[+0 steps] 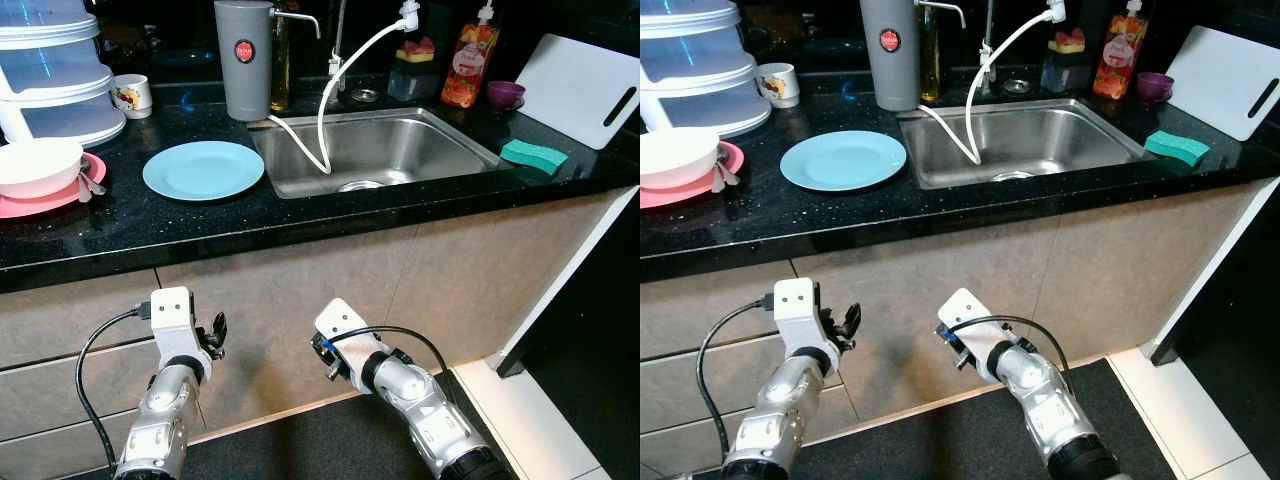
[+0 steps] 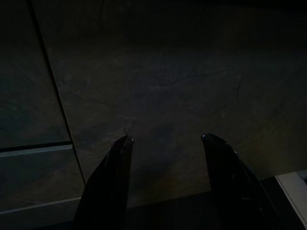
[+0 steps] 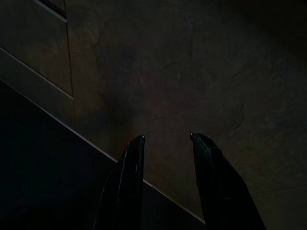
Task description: Kitchen organization
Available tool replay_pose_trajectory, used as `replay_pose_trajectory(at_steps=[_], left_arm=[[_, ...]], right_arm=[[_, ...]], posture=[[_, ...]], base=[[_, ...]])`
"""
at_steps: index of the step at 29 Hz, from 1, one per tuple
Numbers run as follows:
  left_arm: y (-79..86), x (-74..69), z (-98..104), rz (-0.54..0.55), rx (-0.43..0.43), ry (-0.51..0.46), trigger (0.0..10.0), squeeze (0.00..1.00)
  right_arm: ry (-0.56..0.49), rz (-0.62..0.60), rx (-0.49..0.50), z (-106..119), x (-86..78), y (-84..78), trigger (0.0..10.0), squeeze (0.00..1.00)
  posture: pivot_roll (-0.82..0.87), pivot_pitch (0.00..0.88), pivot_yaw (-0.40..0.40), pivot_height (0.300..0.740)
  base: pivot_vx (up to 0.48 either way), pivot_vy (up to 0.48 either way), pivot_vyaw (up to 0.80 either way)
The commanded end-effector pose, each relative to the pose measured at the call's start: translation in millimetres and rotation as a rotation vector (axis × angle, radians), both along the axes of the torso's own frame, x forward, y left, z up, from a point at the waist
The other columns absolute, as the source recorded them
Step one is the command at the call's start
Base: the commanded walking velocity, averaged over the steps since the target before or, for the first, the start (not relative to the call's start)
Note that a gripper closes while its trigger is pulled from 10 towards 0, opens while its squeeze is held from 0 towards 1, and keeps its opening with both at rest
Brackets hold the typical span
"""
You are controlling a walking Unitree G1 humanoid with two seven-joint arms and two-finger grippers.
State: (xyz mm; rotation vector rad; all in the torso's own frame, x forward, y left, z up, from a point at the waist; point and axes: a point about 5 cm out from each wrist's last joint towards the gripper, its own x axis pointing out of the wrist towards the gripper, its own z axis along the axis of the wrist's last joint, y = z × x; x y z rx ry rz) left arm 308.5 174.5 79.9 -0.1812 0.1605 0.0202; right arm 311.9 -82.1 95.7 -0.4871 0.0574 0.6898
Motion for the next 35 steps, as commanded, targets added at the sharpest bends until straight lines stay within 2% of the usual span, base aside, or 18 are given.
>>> replay_pose_trajectory(at_steps=[1, 35], left_arm=[[-1.7, -1.2, -3.2, -0.004, -0.003, 0.011, 10.0, 0.00], [-0.2, -2.1, -3.8, -0.003, -0.003, 0.017, 10.0, 0.00]], right_arm=[[0.004, -0.004, 0.005, -0.5, 0.5, -1.1, 10.0, 0.00], [0.003, -0.003, 0.006, -0.1, -0.1, -0.6, 10.0, 0.00]], posture=[[-0.10, 0.057, -0.011, 0.740], [-0.10, 0.070, -0.004, 0.740]], base=[[0.000, 0.000, 0.00], [0.000, 0.000, 0.00]])
